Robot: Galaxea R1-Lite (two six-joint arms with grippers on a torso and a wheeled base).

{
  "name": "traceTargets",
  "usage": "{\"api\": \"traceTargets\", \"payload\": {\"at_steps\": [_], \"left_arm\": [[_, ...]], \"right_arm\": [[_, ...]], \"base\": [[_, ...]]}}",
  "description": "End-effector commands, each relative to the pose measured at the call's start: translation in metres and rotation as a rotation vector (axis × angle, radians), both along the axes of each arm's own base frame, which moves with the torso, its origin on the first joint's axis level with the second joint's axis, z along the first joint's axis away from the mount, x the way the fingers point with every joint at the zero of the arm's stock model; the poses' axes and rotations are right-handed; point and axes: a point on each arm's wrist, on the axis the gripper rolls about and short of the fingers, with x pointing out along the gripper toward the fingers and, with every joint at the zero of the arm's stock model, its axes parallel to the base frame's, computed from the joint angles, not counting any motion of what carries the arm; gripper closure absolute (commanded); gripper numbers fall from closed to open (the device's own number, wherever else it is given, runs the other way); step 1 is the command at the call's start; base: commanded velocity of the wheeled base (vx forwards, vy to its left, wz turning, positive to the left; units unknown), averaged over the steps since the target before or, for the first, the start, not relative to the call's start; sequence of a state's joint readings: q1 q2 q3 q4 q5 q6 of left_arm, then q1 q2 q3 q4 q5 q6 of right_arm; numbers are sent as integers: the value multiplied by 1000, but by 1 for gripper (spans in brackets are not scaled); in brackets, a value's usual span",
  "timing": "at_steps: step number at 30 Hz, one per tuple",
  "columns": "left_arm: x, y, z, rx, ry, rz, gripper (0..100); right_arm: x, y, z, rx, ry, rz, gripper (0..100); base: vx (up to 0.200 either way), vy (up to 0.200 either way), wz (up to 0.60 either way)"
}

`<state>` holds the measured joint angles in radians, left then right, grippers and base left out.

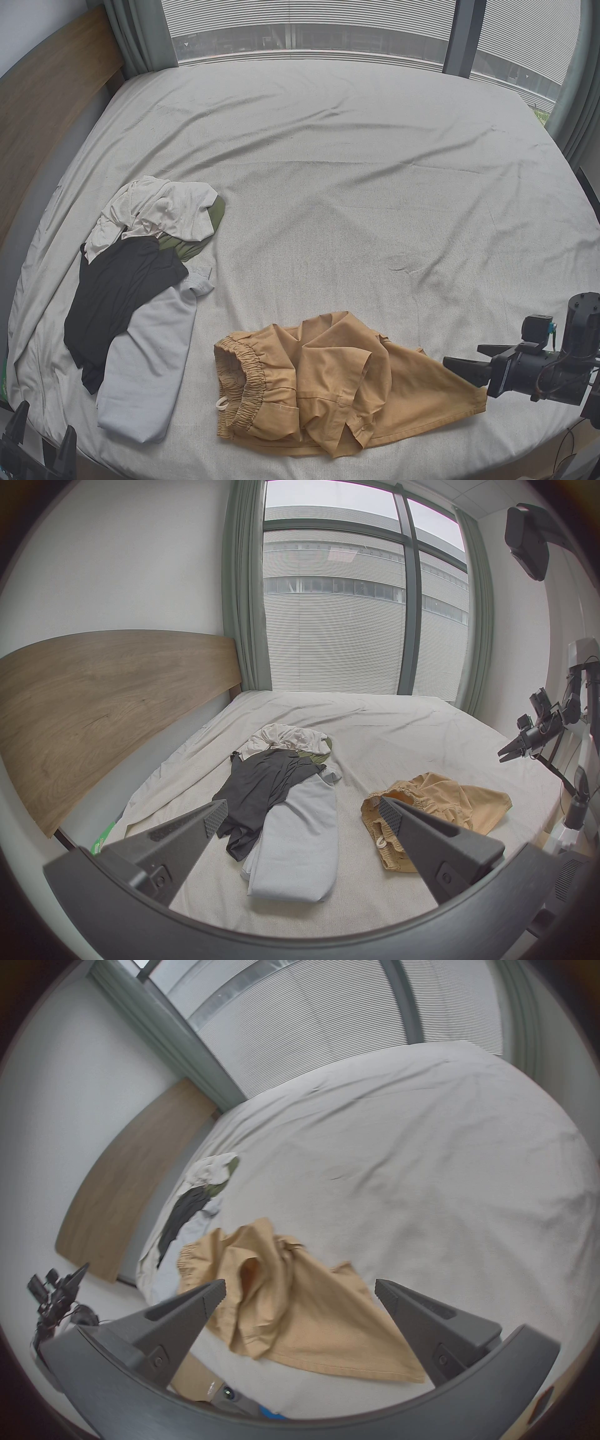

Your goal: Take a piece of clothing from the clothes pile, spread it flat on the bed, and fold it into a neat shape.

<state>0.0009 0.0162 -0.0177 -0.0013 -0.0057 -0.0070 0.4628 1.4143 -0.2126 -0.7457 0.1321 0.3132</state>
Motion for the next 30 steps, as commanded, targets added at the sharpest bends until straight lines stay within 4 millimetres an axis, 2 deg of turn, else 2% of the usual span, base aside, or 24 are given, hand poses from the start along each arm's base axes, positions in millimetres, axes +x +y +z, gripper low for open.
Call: {"api": "traceTargets", "payload": {"at_steps": [1,5,16,18,25,30], "left_arm": [[0,0,-5,-2,1,0,0],[0,0,-5,-4,1,0,0],[0,0,-5,-5,1,0,0],[0,0,-5,-5,1,0,0],[0,0,-5,-5,1,0,0],[0,0,-5,-7,1,0,0]], "right_arm": [[6,31,-6,7,49,163,0],[15,49,-15,-2,96,208,0],[33,79,-29,-23,147,257,0],[36,86,-37,-37,170,269,0],[45,99,-52,-42,177,279,0],[52,107,-71,-52,184,285,0]], "base": [[0,0,0],[0,0,0],[0,0,0],[0,0,0],[0,0,0],[0,0,0]]}}
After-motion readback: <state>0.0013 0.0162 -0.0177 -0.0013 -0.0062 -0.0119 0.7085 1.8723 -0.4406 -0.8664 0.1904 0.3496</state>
